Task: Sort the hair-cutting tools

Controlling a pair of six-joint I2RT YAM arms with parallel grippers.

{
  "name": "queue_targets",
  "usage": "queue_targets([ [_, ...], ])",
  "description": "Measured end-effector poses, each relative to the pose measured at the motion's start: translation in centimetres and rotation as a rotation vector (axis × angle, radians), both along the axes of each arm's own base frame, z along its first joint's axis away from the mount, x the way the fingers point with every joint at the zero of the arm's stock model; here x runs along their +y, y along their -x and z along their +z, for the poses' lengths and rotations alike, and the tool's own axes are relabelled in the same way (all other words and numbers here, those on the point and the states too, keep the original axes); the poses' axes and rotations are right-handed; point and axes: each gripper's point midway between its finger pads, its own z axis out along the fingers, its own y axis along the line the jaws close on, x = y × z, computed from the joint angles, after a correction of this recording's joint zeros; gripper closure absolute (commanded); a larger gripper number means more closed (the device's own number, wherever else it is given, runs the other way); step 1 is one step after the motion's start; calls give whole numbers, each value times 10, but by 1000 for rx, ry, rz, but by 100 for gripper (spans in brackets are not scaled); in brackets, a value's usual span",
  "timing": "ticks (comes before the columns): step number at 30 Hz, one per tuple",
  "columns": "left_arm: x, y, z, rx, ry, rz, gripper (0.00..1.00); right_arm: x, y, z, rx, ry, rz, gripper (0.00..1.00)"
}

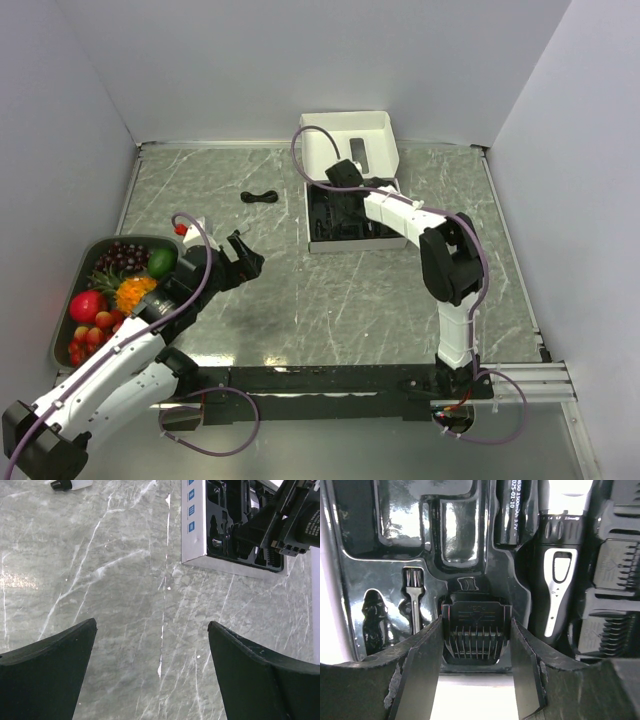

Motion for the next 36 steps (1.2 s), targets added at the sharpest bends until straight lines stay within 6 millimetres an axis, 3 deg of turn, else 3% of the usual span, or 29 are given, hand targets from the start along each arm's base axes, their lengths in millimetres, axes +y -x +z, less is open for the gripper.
queue_targets([
  [11, 0, 0, -3, 8, -5, 0, 1, 1, -1, -6, 4, -16, -10, 46],
  [24, -1, -1, -1, 3, -1, 0, 1, 2, -2, -9, 5, -32, -3, 29],
  [36, -1, -1, -1, 3, 0, -3, 1, 5, -2, -5, -7, -34, 8, 25],
])
